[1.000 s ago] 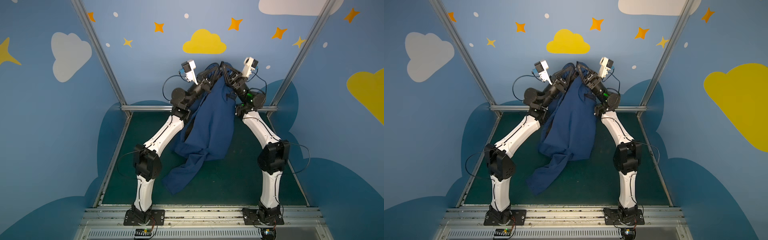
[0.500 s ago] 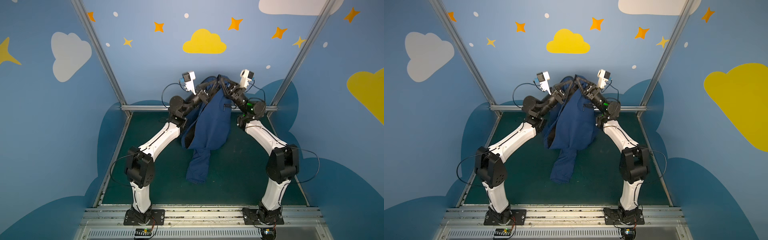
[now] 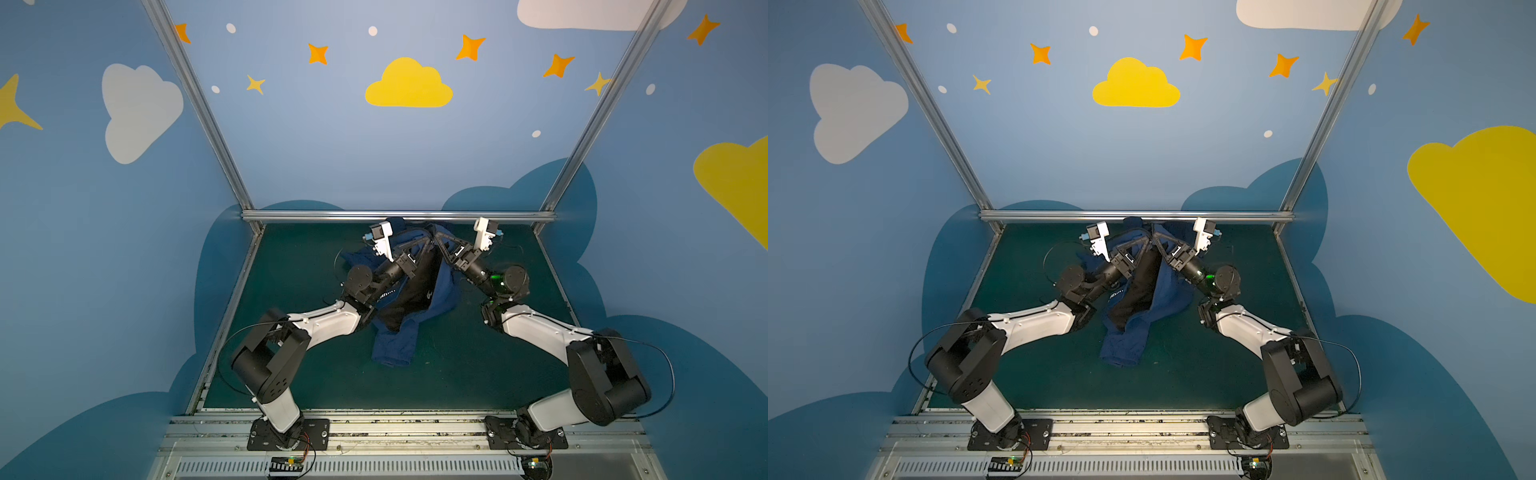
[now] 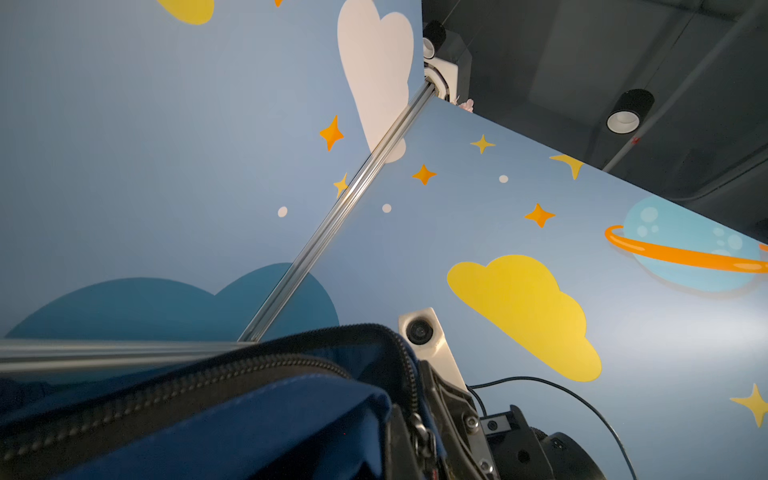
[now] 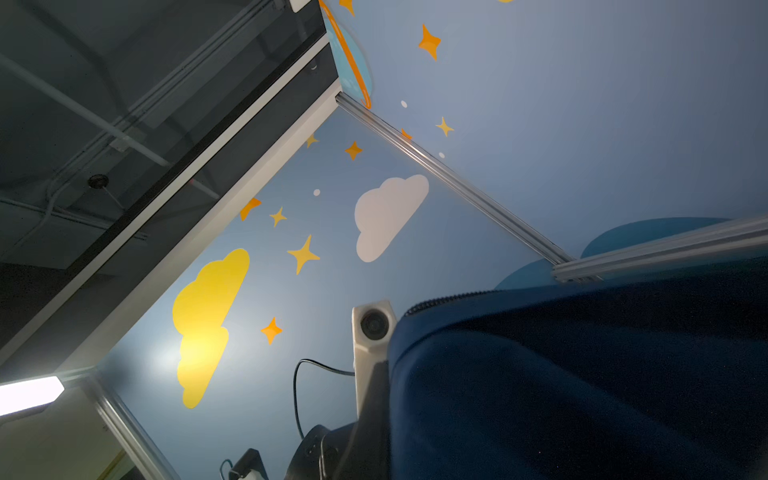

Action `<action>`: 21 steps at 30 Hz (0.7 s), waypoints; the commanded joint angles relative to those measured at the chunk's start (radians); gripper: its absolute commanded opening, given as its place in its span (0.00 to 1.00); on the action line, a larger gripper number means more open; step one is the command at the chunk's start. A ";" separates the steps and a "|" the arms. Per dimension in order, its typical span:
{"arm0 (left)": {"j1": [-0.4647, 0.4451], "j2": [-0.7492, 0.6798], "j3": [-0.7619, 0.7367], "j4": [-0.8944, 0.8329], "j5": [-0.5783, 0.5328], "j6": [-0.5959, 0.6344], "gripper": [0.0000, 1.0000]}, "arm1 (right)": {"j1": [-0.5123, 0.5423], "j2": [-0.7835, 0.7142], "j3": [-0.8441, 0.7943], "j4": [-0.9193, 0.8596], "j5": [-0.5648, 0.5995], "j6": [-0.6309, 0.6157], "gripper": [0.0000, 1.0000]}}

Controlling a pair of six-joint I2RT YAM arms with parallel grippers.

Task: Zip up the jacket
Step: 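Lower both grippers with the zipper edges back onto the table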

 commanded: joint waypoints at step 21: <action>-0.210 0.031 -0.290 0.066 -0.157 -0.096 0.03 | 0.105 -0.535 -0.547 -0.338 0.365 -0.133 0.00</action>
